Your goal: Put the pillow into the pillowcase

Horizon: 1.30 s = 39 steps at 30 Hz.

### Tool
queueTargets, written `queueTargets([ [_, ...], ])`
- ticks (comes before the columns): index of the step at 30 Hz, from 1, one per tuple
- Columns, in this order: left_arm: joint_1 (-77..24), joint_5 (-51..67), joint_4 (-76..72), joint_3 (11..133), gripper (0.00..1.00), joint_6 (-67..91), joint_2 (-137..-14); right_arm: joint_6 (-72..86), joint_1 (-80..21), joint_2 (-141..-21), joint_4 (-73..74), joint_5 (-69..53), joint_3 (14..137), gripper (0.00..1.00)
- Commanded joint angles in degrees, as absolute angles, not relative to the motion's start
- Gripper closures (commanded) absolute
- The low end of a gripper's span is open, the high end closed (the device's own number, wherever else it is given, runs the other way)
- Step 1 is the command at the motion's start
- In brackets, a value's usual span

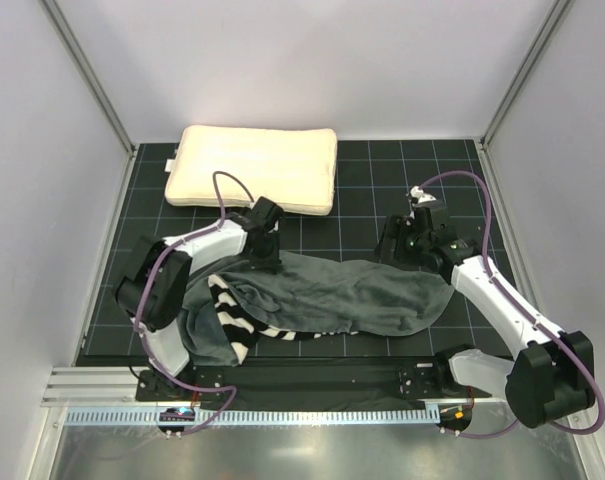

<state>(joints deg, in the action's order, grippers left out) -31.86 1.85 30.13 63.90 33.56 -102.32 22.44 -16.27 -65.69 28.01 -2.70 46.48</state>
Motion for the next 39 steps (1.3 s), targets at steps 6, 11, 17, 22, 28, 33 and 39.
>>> queueTargets([
  [6,-34.6,-2.7,25.0,58.8,1.0,32.3,-86.2,19.7,-17.8,-67.1,16.9,-17.3,43.6,0.09],
  [11,-37.1,-1.7,27.6,52.1,1.0,35.3,-80.0,18.5,-23.3,-75.4,16.5,-14.2,49.6,0.05],
  [17,-38.2,-4.5,29.8,48.9,0.86,36.6,-79.4,16.0,-29.5,-89.3,21.4,-2.2,59.2,0.04],
  [22,-38.4,-5.2,30.9,49.1,0.48,36.6,-78.0,19.3,-34.8,-94.0,27.2,7.1,60.7,0.04],
  [28,-39.5,-6.3,32.3,49.8,0.35,36.6,-76.0,27.6,-38.8,-96.4,34.0,18.1,58.5,0.15],
  [33,-41.4,-6.9,32.6,50.6,0.34,37.1,-76.7,30.1,-40.1,-94.8,34.9,21.5,58.2,0.88],
  [39,-43.9,-8.1,32.8,51.7,0.27,36.9,-77.3,28.0,-45.5,-78.4,26.5,22.1,53.1,0.96],
])
